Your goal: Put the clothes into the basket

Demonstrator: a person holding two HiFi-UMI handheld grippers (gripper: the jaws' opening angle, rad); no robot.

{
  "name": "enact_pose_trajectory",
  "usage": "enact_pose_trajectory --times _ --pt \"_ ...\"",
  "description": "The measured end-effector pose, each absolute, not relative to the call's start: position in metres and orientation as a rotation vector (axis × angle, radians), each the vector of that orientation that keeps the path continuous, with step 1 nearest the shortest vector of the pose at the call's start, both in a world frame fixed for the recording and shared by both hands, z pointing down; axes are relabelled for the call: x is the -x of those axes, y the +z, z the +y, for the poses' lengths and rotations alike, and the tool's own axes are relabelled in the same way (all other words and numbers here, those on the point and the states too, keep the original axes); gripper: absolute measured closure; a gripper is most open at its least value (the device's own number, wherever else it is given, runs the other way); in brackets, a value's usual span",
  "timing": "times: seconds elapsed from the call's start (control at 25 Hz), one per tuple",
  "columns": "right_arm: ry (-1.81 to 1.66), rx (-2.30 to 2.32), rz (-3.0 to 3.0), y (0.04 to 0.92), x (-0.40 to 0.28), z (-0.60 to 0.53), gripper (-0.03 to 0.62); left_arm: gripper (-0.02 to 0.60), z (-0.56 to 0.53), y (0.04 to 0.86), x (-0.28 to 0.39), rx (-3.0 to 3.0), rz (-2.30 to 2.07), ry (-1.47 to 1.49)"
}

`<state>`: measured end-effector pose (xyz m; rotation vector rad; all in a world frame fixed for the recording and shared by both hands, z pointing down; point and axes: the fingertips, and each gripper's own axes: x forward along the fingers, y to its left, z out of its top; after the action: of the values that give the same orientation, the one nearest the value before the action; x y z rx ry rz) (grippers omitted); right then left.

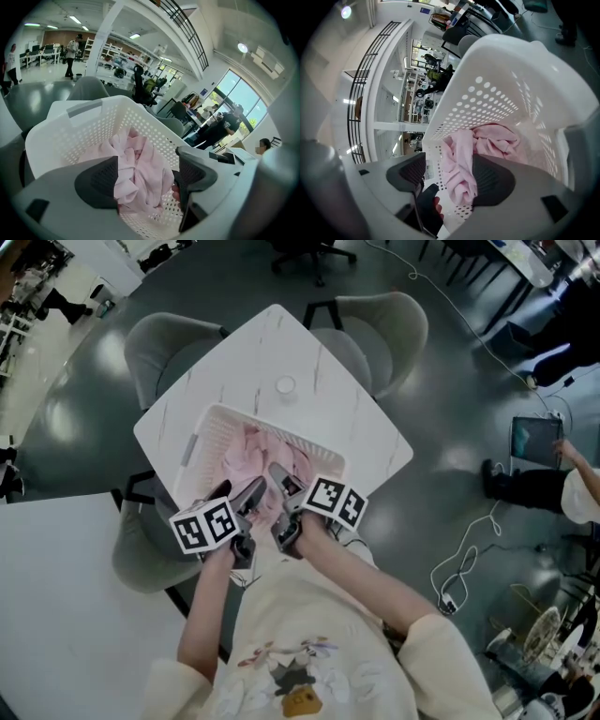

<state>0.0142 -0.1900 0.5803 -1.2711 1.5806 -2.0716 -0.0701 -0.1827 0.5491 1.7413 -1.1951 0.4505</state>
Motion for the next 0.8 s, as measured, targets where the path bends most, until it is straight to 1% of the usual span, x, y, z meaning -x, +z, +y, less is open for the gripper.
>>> enact_pose_trajectory --times 0.32,0.48,0.6,0.64,0.8 --pt "-2.02 1.217 1.648 0.56 -0.009 -0.187 0.286 0.169 -0.165 0.541 0.077 -1.719 -1.196 0.362" --pt "-1.971 1.189 1.756 0.543 -0.004 -0.19 0.315 0.169 -0.165 0.534 0.077 -1.716 -1.2 0.292" --pt "-1.992 1.196 1.805 0.531 -0.004 -0.185 0.322 0.169 -0.157 0.532 0.077 -1.705 -1.197 0.278" --pt "-2.01 1.193 1.806 0.525 -0.005 -0.183 0.334 0.169 -0.153 0.532 0.078 -1.708 -1.196 0.281" --pt "-1.983 1.056 1.726 0.469 -0.018 -0.197 0.368 0.169 -0.145 0.528 0.083 -1.713 -1.195 0.244"
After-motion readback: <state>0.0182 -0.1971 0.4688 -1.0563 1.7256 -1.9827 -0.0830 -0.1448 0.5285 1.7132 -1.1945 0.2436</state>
